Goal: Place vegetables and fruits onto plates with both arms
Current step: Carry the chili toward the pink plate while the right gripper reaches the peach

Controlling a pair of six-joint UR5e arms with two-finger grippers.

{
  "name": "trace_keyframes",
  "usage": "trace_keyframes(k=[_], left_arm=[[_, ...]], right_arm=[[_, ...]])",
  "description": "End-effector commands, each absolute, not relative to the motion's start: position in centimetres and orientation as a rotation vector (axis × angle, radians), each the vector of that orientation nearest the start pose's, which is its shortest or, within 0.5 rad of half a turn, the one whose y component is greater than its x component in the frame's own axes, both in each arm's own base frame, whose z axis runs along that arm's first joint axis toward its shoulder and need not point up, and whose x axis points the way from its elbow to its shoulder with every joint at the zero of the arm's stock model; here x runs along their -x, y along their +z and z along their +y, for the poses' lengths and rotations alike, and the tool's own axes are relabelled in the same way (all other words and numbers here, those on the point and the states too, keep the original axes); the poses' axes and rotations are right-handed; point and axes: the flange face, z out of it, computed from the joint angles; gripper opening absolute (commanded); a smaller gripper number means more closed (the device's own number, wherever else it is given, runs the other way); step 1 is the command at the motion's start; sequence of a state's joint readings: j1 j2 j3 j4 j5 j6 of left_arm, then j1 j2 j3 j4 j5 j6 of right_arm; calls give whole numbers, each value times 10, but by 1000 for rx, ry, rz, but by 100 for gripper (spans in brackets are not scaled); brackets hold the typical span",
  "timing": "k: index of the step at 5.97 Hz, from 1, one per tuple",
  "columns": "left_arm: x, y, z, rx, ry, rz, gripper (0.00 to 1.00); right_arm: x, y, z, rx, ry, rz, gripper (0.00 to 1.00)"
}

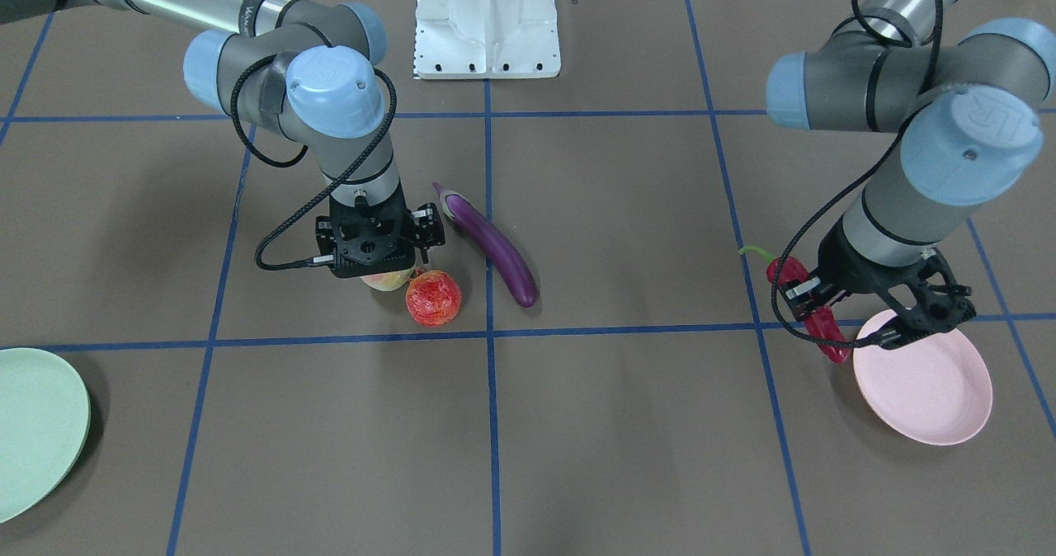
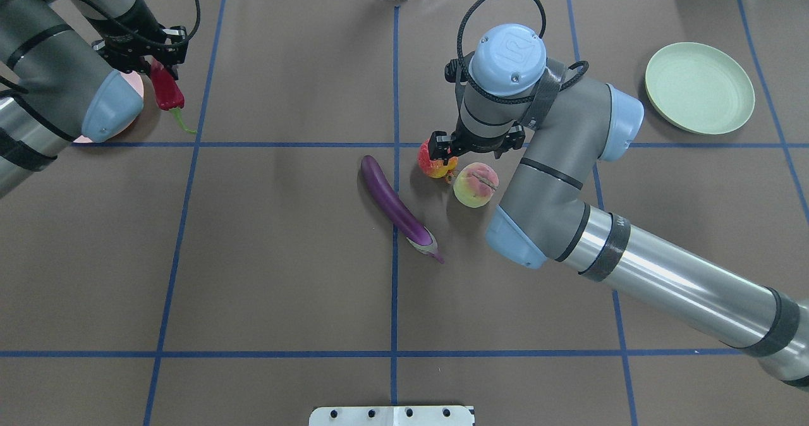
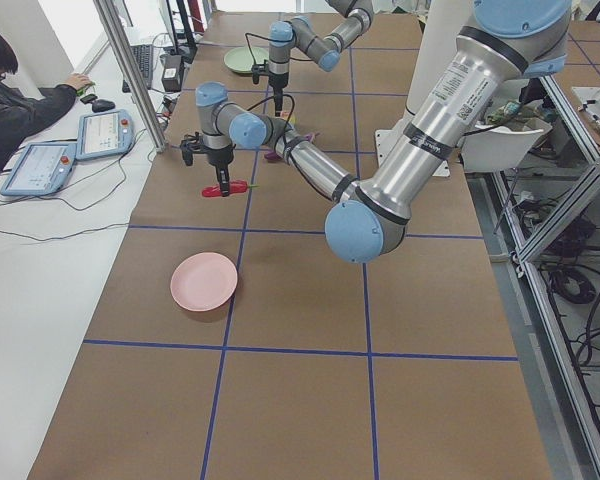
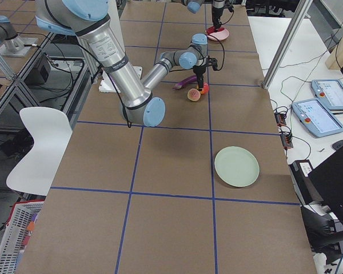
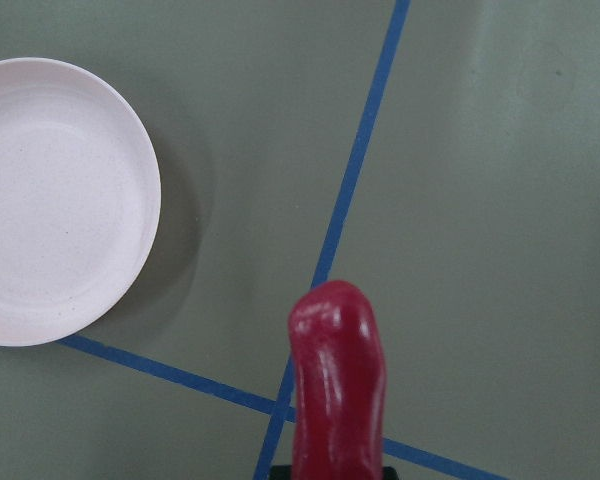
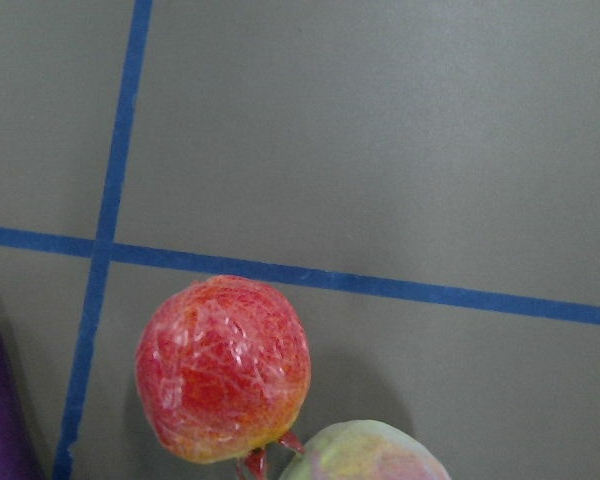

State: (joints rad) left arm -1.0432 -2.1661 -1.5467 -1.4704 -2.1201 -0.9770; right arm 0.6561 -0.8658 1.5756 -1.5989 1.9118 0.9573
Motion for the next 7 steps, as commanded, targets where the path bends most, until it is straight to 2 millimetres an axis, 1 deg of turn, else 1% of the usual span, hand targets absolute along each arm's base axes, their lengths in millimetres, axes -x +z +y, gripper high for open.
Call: trace_keyframes(k=[1,3,7], left_arm=[[-274,340,-648,35,-306,703,0],[-274,341,-648,36,-305,702,0],[-274,341,-648,36,-306,700,0]], right_arm=[[506,246,-508,-112,-78,-710,100],[518,257,-512,-130,-84,-663,100],[531,274,-512,-125,-92,-627,100]])
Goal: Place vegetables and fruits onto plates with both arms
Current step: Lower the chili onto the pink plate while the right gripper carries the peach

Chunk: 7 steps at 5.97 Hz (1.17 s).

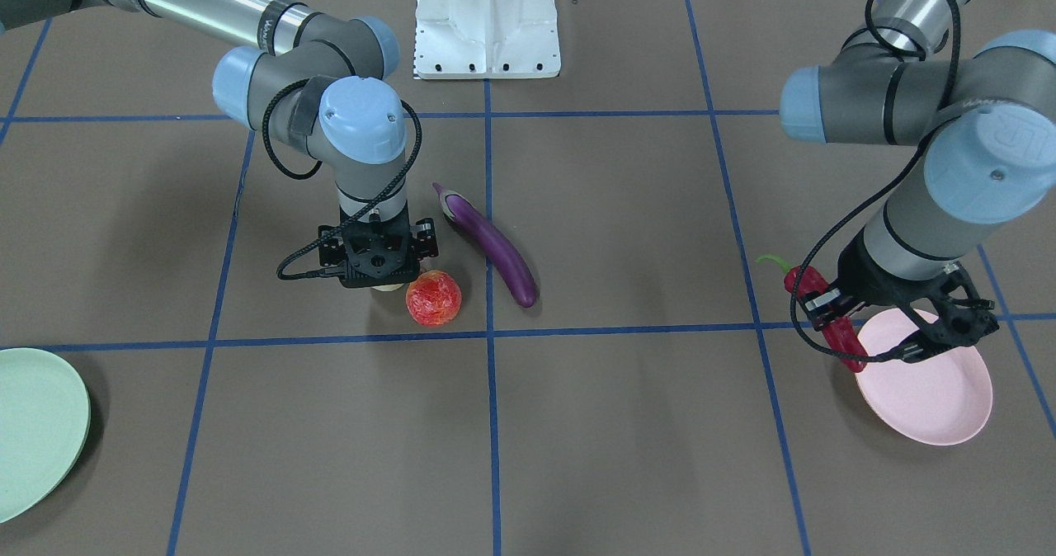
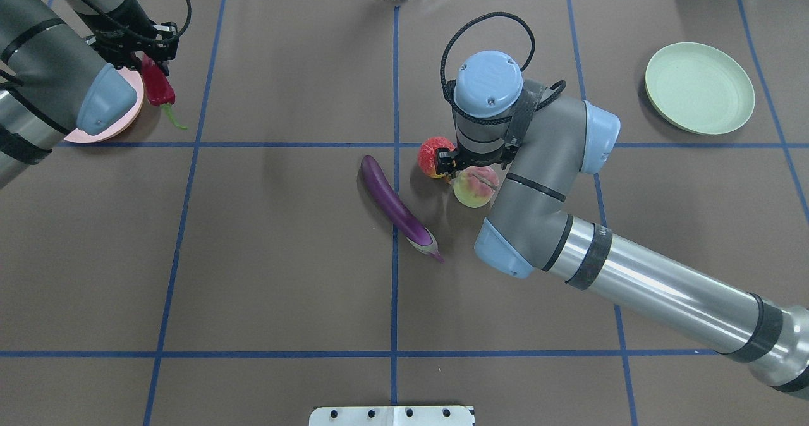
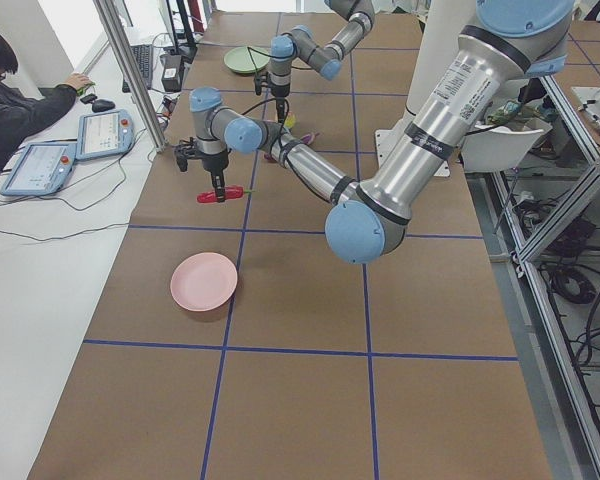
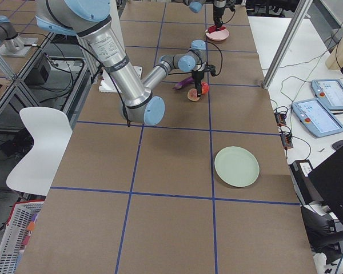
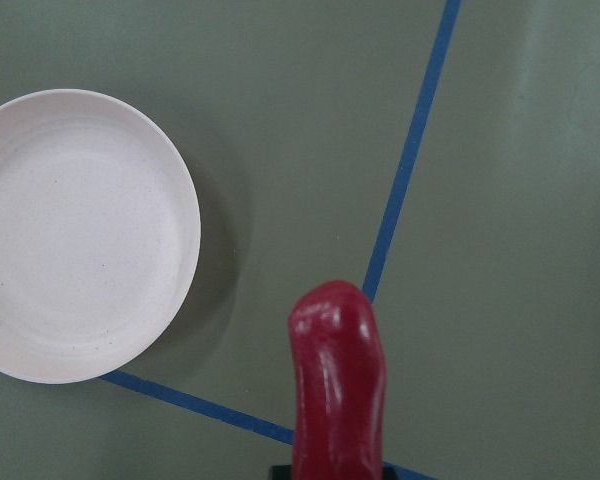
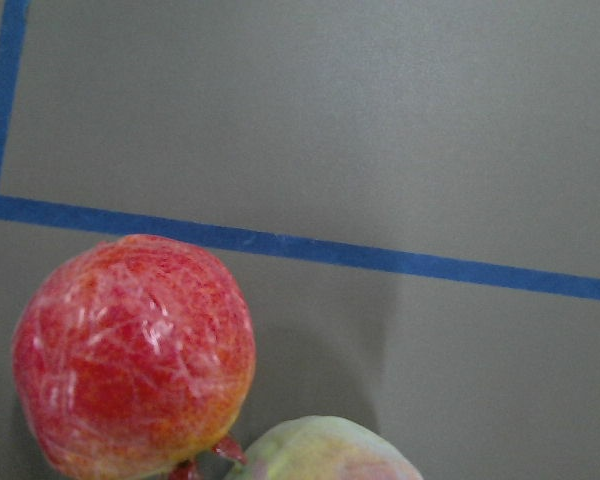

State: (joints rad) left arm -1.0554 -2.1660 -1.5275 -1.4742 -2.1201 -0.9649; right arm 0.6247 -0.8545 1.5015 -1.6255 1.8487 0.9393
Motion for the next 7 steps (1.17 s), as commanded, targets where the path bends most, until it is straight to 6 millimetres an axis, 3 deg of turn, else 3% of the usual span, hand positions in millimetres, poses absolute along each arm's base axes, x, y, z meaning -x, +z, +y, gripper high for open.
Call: trace_keyframes(k=[1,2,3,4,5,6,7], left_arm=[[-273,341,-649,37,-308,701,0],[-271,339,-650,34,-310,703,0],[-269,338,-650,32,-311,705,0],[-267,337,-651,32,-315,708,0],[-266,337,-651,34,-317,705,0],[-261,337,-653,33,-325,704,0],[-243,338,-661,12,-315,703,0]], right_arm=[[536,279,-510,-117,-98,-623,100],[540,277,-509,-125,-96,-640,100],[542,276,-509,-133,-93,-654,93],[542,275,-508,-129,-81,-658,32],[540,271,-507,-134,-82,-666,0],[528,257,-510,-152,-77,-694,0],[486,233,-524,-138,-51,-759,0]])
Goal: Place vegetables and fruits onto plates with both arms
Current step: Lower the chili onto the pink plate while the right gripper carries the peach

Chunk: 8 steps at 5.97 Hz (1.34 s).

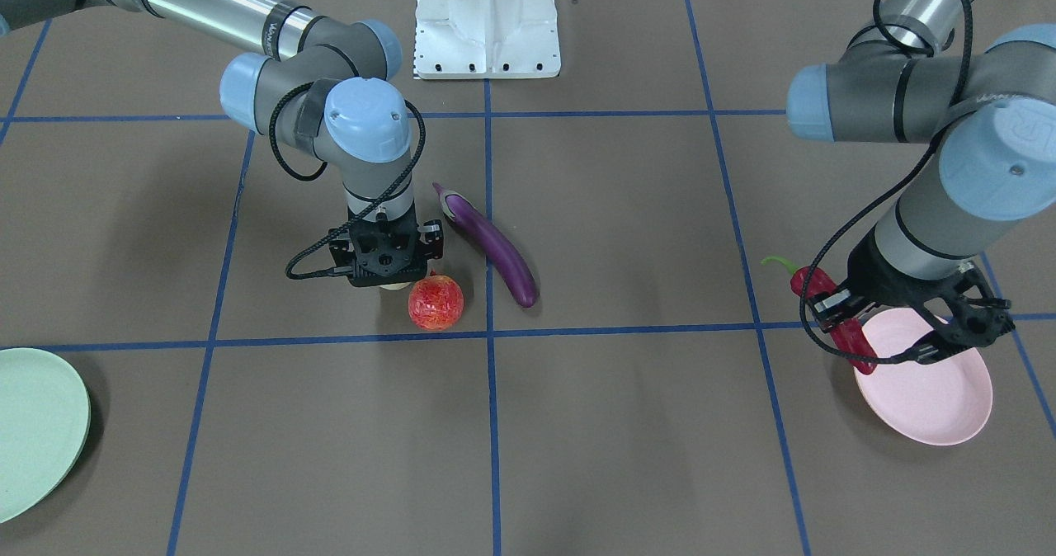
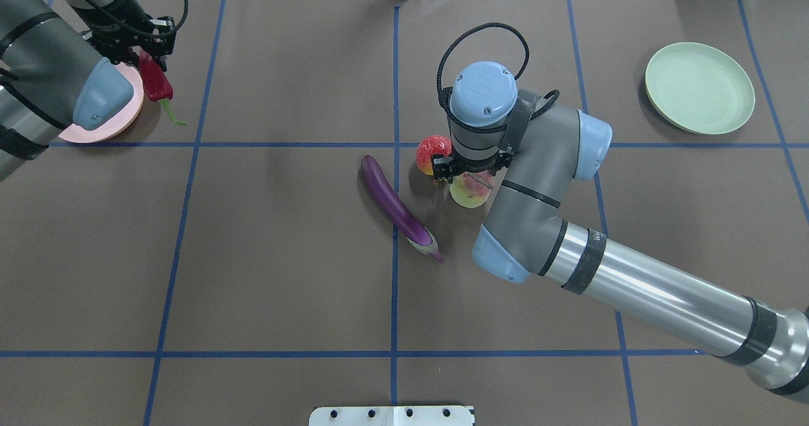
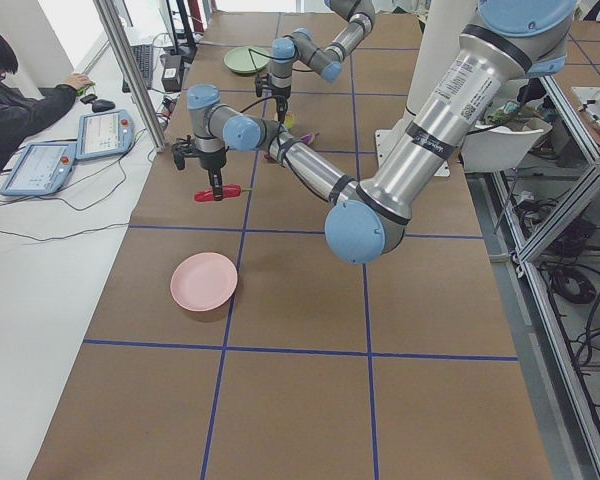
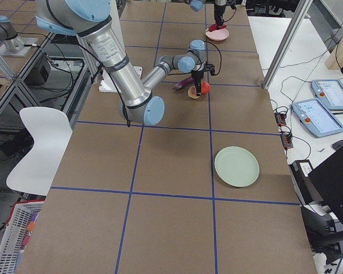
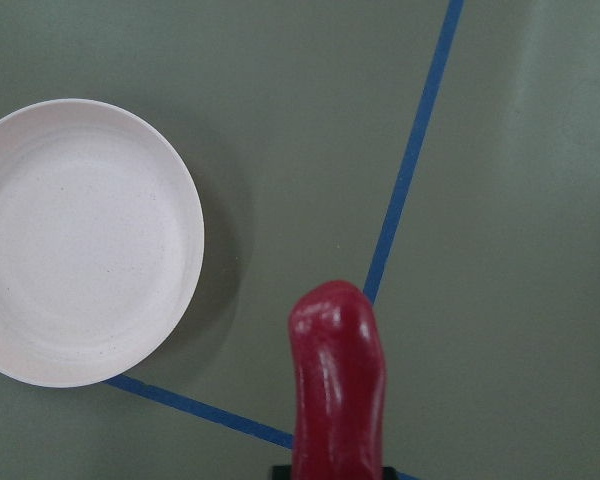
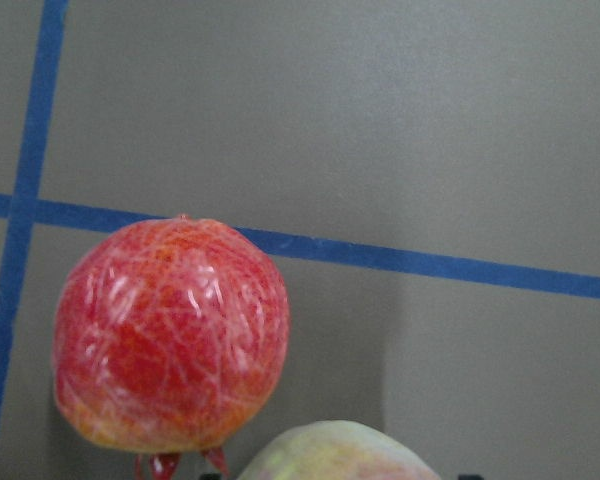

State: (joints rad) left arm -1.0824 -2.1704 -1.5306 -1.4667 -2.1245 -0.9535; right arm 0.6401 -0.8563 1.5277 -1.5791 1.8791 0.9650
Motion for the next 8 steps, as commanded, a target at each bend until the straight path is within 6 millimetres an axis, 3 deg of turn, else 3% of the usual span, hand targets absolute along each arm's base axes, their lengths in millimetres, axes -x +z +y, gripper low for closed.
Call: trace_keyframes(k=[1,3,4,6,8], left_arm=[[-231,348,-668,-1,-277,690,0],[-192,411,-699,1,-151,622,0],[-185,456,-712,28,-92,589,0],[-193,539,-732,-21,-73,602,0],[-203,562,-733,-31,-60,582,0]], right_arm=[[448,218,-536,-119,-28,-798,0],[391,212,-567,-116,34,-801,0],[361,219,-588,-147,37,-783,0],[312,249,-622,-182,-31,-701,0],[276,290,-663,-190,-100,-626,0]])
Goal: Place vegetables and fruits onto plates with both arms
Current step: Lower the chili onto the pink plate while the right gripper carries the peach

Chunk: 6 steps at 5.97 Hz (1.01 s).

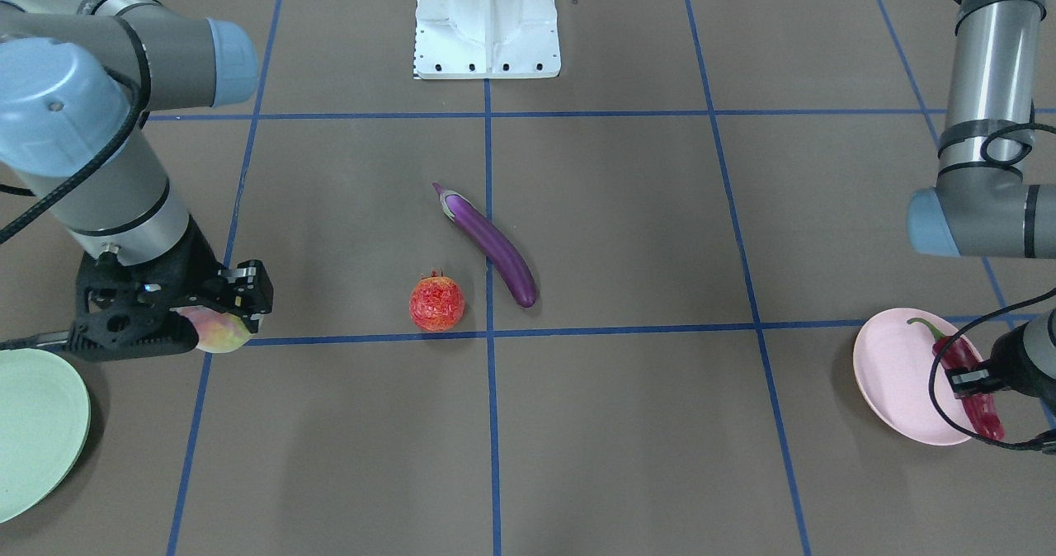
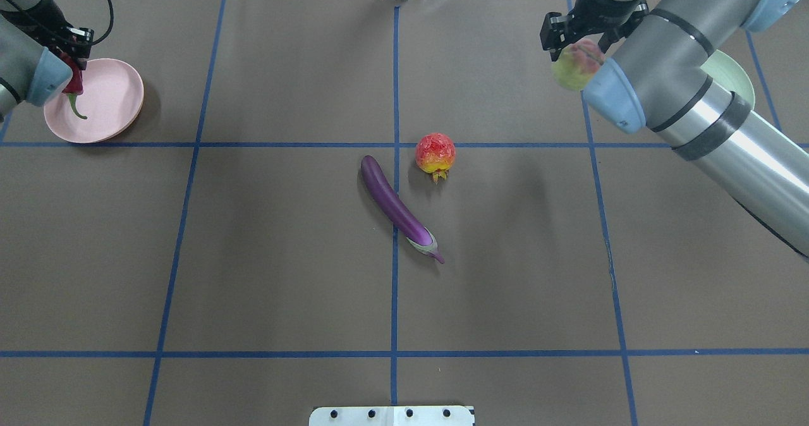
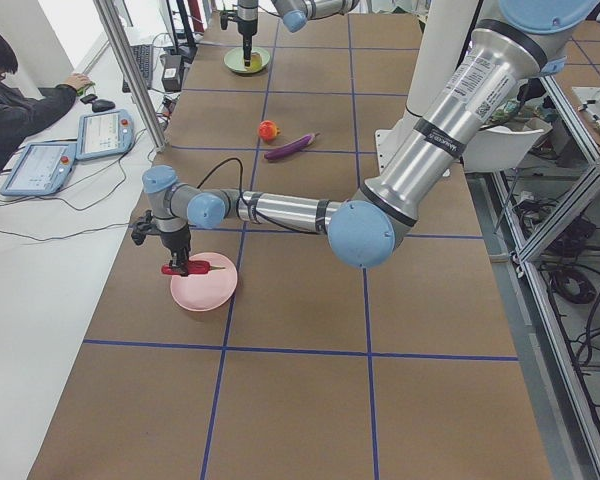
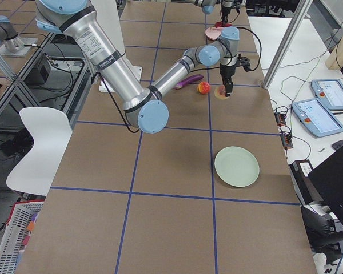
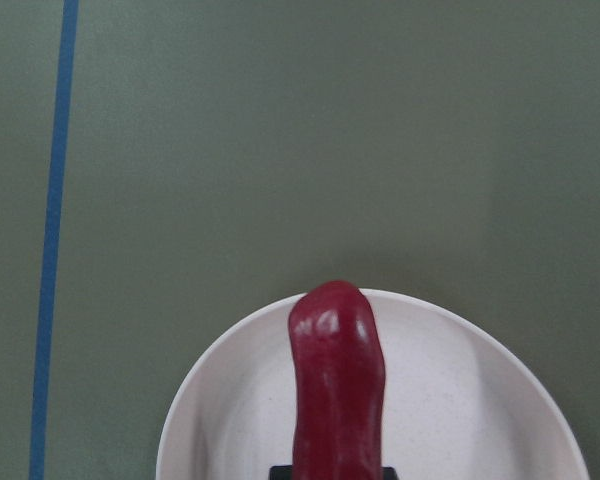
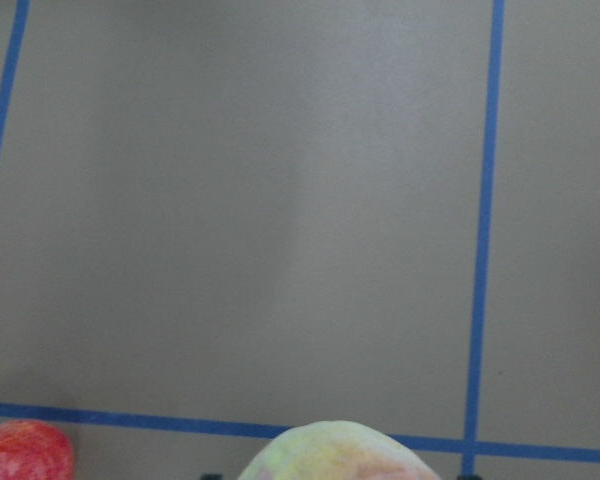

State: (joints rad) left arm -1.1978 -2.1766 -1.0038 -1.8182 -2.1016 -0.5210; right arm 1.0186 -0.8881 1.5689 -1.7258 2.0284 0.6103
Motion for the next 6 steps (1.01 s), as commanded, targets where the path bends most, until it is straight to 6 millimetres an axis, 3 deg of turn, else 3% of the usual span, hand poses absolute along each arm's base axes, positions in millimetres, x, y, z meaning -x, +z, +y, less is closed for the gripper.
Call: trace_keyframes(k=[1,2,3,4,5,6], left_arm=[[-206,570,-731,-46,-50,566,20],[-210,574,-729,-64,-15,570,87],[-213,574,-728,-89,-4,560,100],[-214,562,-732,-103,-5,562,100],[-217,524,-745,-79,-22,550,100],[-214,480,-758,-80,-34,558,100]], right_arm=[[260,313,-673,-190,-119,-593,0],[247,338,-685,-195,-169,-530,0],[239,370,-692,-189,-206,-469,0],[233,405,-704,-239,-213,-452,0],[219,449,-718,-264,-222,-447,0],[215,475,-724,-272,-245,-432,0]])
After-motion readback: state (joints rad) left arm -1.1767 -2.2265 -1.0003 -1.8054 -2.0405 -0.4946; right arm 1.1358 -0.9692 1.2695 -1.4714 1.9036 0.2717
